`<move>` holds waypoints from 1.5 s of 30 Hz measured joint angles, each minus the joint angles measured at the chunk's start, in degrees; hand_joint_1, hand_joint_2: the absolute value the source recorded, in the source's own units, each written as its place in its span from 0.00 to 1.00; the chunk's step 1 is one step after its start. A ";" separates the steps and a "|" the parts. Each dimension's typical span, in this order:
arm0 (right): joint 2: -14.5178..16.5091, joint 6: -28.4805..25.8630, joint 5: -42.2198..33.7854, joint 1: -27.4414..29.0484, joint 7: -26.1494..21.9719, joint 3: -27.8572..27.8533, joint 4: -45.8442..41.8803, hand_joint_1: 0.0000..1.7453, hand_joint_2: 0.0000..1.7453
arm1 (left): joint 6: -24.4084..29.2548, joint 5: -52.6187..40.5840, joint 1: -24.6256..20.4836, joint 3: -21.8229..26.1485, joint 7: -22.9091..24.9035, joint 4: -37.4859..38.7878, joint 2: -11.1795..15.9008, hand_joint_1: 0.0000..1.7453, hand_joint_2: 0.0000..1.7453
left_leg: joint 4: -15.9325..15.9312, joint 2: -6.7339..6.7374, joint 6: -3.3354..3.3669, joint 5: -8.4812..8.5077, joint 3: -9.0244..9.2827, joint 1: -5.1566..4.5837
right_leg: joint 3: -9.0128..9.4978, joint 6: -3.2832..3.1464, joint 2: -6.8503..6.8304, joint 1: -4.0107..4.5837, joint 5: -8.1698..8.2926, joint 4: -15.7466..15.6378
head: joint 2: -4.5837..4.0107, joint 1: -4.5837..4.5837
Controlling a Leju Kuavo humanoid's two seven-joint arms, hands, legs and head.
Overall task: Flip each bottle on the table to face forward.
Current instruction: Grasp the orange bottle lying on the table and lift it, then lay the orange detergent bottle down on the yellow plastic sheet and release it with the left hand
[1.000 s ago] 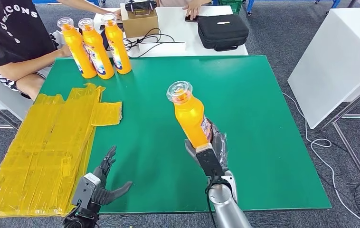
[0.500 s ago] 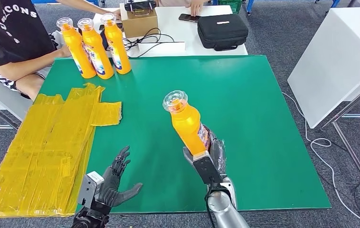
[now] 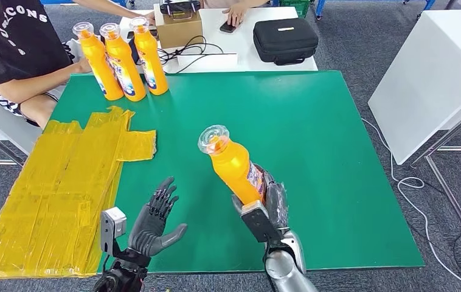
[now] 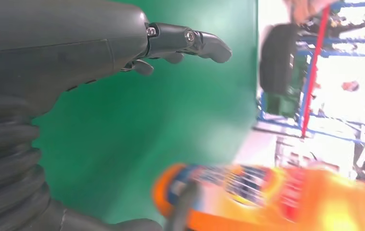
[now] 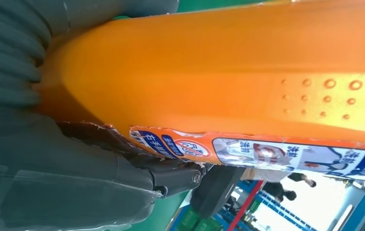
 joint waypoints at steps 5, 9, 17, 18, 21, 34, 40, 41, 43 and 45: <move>-0.96 -0.20 1.03 2.10 0.15 3.36 -0.78 1.00 1.00 | 2.06 0.64 -1.88 -4.10 0.39 -1.49 -0.04 0.00 1.00 | 0.00 0.00 0.00 0.00 -0.01 0.00 | -0.01 0.00 0.00 0.00 0.00 0.00 | 0.00 -0.01; -1.40 -0.17 2.36 2.36 1.11 6.19 -0.92 1.00 1.00 | 4.12 0.57 -3.47 -6.82 0.41 -1.70 -0.03 0.00 1.00 | 0.00 0.00 0.00 0.00 0.00 0.02 | -0.01 0.00 0.01 0.02 0.00 0.00 | 0.00 -0.01; -1.72 -0.31 3.95 2.13 3.05 11.31 0.48 1.00 1.00 | 5.68 1.33 -5.69 -10.84 0.42 -1.71 0.01 0.00 1.00 | 0.00 0.01 0.00 0.00 -0.01 0.02 | -0.01 0.00 0.00 0.02 0.00 0.01 | 0.00 -0.01; -1.71 -0.36 4.00 1.97 3.28 11.76 0.85 1.00 1.00 | 5.82 1.34 -5.92 -11.29 0.46 -1.71 0.01 0.00 1.00 | 0.00 0.01 0.00 0.00 -0.01 0.02 | -0.01 0.00 0.00 0.02 0.00 0.01 | 0.00 -0.01; -1.69 -0.57 4.01 1.29 3.76 12.67 1.92 1.00 1.00 | 6.28 1.23 -6.52 -12.40 0.68 -1.69 0.01 0.00 1.00 | 0.00 0.01 0.00 0.00 -0.01 0.01 | -0.01 0.00 0.00 0.01 0.00 0.00 | 0.00 -0.01; 0.00 0.61 7.29 -4.19 4.88 14.74 8.40 1.00 1.00 | 8.26 1.32 -7.93 -13.99 0.42 -1.62 0.17 0.01 1.00 | 0.00 0.02 0.00 0.01 0.00 0.03 | -0.01 0.00 0.01 0.03 0.01 0.02 | 0.00 -0.02; -0.10 -0.15 6.91 -4.47 3.78 16.28 9.63 1.00 1.00 | 8.27 2.36 -6.76 -13.40 -1.41 -1.69 0.35 0.99 1.00 | 0.00 0.03 0.00 0.00 -0.05 0.02 | -0.05 0.00 0.01 0.02 0.00 0.01 | 0.00 -0.01; -0.25 -0.38 6.53 -4.44 3.62 16.60 9.66 1.00 1.00 | 8.24 2.54 -6.62 -13.37 -1.55 -1.72 0.35 1.00 1.00 | 0.00 0.04 0.00 0.00 -0.05 0.02 | -0.06 0.00 0.01 0.01 0.00 0.01 | 0.00 -0.01; -0.56 -0.78 5.93 -4.34 3.47 17.22 9.65 1.00 1.00 | 8.14 2.87 -6.43 -13.33 -1.67 -1.76 0.37 1.00 1.00 | 0.00 0.04 0.00 0.00 -0.05 0.01 | -0.05 0.00 0.01 0.01 0.00 0.01 | 0.00 0.00; -0.78 -1.01 5.63 -4.27 3.44 17.64 9.61 1.00 1.00 | 8.02 3.06 -6.29 -13.23 -1.69 -1.77 0.39 1.00 1.00 | 0.00 0.05 0.00 0.01 -0.05 0.01 | -0.05 0.00 0.01 0.01 0.00 0.00 | 0.00 -0.01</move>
